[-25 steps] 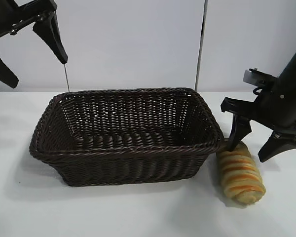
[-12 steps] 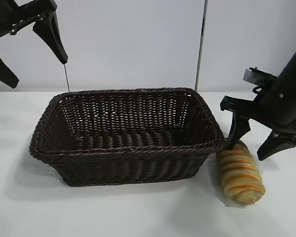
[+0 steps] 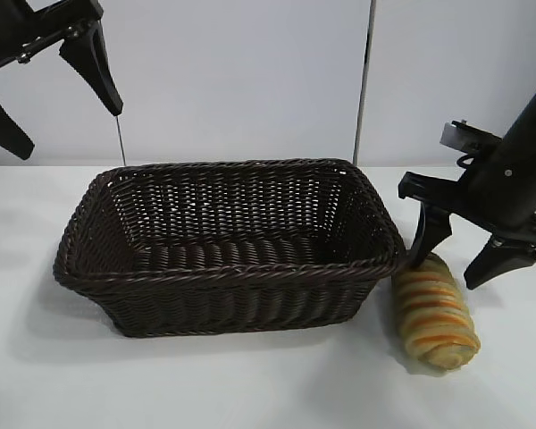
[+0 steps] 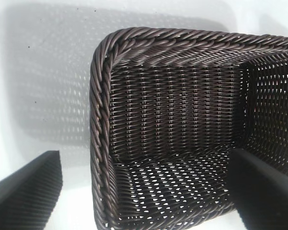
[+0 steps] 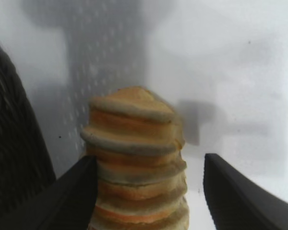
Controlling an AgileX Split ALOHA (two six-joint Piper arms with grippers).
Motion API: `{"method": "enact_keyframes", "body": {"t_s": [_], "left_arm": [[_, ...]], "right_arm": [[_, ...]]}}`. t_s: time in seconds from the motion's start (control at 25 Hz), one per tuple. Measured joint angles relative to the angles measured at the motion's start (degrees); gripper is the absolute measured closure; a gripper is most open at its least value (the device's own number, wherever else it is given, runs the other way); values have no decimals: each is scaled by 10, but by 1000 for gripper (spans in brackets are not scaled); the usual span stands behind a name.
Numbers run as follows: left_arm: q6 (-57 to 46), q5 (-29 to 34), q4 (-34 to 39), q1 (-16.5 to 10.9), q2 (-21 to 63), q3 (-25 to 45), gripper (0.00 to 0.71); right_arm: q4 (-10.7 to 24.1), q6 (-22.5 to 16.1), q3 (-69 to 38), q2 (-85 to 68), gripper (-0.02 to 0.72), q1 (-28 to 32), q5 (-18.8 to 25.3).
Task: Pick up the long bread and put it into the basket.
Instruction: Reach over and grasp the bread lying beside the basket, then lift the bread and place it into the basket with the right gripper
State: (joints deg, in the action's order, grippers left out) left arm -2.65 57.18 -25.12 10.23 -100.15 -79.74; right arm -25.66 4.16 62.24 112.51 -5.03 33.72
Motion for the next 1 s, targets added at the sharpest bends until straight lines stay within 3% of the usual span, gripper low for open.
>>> {"method": "enact_keyframes", "body": {"t_s": [0.12, 0.32, 0.68, 1.0], "left_arm": [[0, 1, 0, 0, 0, 0, 41], [0, 2, 0, 0, 0, 0, 41], [0, 2, 0, 0, 0, 0, 41], [0, 3, 0, 0, 0, 0, 41]], "right_arm": [[-6, 0, 1, 5, 323, -14, -8], [-10, 0, 2, 5, 574, -18, -9], [-5, 0, 2, -5, 587, -18, -4], [49, -10, 26, -59, 602, -18, 49]]}}
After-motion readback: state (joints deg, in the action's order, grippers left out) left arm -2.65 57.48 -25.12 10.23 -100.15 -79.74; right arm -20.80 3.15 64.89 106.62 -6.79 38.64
